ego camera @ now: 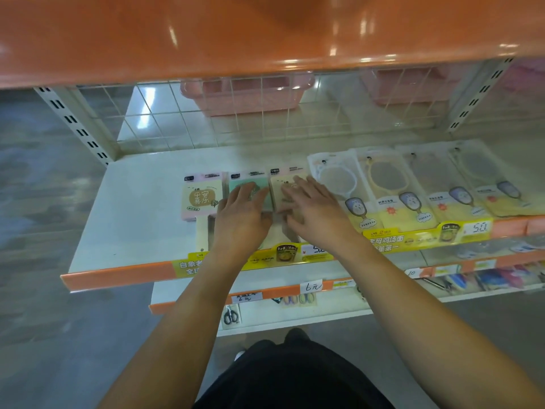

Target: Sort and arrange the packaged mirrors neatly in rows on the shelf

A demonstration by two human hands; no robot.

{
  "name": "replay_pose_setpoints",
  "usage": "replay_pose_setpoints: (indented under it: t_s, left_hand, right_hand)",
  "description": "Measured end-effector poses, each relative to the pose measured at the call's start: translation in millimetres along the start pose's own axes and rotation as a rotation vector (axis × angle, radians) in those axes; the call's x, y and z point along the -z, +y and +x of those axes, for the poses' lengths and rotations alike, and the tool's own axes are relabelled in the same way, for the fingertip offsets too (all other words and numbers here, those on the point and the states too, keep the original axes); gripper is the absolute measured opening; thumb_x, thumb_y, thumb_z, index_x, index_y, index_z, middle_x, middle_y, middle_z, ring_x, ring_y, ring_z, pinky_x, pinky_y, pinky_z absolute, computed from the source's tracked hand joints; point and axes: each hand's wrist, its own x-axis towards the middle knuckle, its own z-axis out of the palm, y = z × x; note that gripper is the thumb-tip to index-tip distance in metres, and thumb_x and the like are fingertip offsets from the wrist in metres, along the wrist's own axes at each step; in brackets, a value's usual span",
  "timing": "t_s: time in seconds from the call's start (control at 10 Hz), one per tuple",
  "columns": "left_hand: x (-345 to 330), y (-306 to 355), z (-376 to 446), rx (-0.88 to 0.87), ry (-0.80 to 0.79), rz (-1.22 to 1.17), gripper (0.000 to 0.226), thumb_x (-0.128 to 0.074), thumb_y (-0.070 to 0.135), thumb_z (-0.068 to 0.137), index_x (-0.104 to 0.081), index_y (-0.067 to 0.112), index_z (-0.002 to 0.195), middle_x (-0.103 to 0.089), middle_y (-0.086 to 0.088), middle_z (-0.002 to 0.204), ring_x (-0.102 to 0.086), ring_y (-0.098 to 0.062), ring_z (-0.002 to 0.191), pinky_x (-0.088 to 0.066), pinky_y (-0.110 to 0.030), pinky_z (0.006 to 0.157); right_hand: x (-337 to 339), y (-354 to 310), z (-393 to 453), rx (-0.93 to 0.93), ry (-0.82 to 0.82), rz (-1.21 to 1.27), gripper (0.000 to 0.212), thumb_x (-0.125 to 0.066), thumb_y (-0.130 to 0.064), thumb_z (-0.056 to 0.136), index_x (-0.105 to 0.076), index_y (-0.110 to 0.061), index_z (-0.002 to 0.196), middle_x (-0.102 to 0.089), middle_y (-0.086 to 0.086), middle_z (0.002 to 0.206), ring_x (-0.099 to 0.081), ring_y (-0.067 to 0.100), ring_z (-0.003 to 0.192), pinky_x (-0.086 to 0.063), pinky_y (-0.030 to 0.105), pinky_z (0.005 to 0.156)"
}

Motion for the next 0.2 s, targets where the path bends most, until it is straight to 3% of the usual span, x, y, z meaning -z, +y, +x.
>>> replay_pose_setpoints:
  t_s: [0.2]
  left_hand:
    - [26.9,-2.0,-17.7,-0.078,0.119,0.003,0.048,-0.064,0.03,0.085,-0.054,0.019,0.131,-0.051,-0.008,0.138,-0.047,-0.034,0.127,-0.042,-0.05,0.099]
  right_hand:
    - [23.8,-15.1,-27.6,-0.021,0.196,-0.012,0.051,-0.057,-0.037,0.09,-0.048,-0.023,0.139,-0.046,0.004,0.145,-0.038,0.031,0.138,-0.038,0.047,0.106]
